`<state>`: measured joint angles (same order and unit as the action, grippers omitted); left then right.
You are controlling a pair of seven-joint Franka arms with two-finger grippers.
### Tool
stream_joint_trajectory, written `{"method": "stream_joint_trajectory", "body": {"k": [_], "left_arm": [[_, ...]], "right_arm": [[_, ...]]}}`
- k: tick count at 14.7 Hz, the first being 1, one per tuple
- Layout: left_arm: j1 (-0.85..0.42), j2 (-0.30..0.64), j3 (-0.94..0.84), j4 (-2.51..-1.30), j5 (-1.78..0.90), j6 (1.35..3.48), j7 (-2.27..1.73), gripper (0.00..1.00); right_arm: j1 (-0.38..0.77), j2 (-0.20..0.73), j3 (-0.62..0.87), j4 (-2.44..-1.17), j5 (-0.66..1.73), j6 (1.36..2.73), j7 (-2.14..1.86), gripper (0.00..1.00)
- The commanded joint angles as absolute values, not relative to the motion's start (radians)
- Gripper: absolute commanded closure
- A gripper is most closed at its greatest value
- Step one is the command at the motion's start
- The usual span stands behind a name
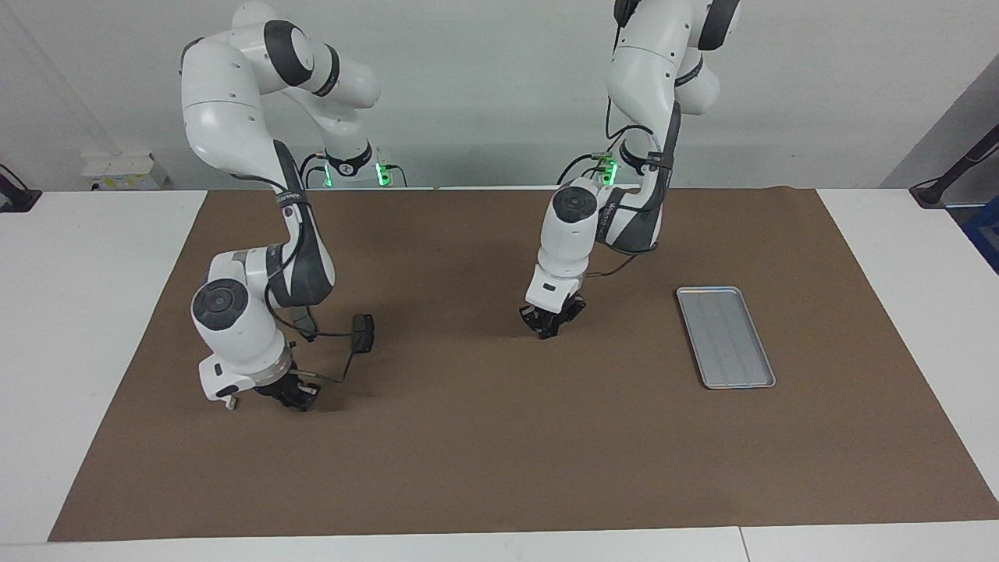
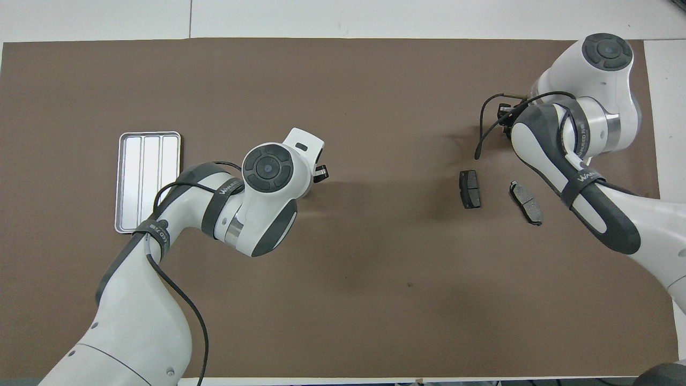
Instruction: Pick bearing gear from pile to tray
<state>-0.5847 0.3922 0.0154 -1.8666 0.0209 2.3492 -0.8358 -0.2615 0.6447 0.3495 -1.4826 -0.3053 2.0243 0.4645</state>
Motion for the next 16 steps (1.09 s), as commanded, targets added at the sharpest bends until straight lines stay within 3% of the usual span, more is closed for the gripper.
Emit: {"method": "stream_joint_trajectory", "body": {"k": [1, 4, 7, 11, 14, 16], "left_arm": [[-0.479, 0.321, 0.018, -1.784, 0.009, 2.157, -0.749, 1.00], [-0.306, 0.195, 0.018, -1.789, 0.005, 1.985, -0.473, 1.00], [-0.125, 0.152, 0.020, -1.798, 0.005, 1.905, -0.174, 1.00], [0.012, 0.092, 0.020, -1.943, -0.006, 1.983, 0.041, 1.00], [0.031, 0.031, 0.020, -2.145, -0.014, 2.194, 0.061, 1.00], [0.029, 0.015, 0.020, -2.219, -0.015, 2.258, 0.061, 1.00]], "right_arm": [[-0.264, 0.591, 0.409, -1.450, -0.322, 1.916, 0.465, 1.00], [-0.256, 0.537, 0.474, -1.411, -0.272, 1.801, 0.486, 1.00], [-0.123, 0.526, 0.486, -1.312, -0.218, 1.680, 0.740, 1.00], [0.046, 0.529, 0.488, -1.302, -0.197, 1.724, 1.090, 1.00], [0.133, 0.537, 0.486, -1.312, -0.175, 1.796, 1.208, 1.00], [0.170, 0.545, 0.486, -1.334, -0.179, 1.848, 1.270, 1.00]]}}
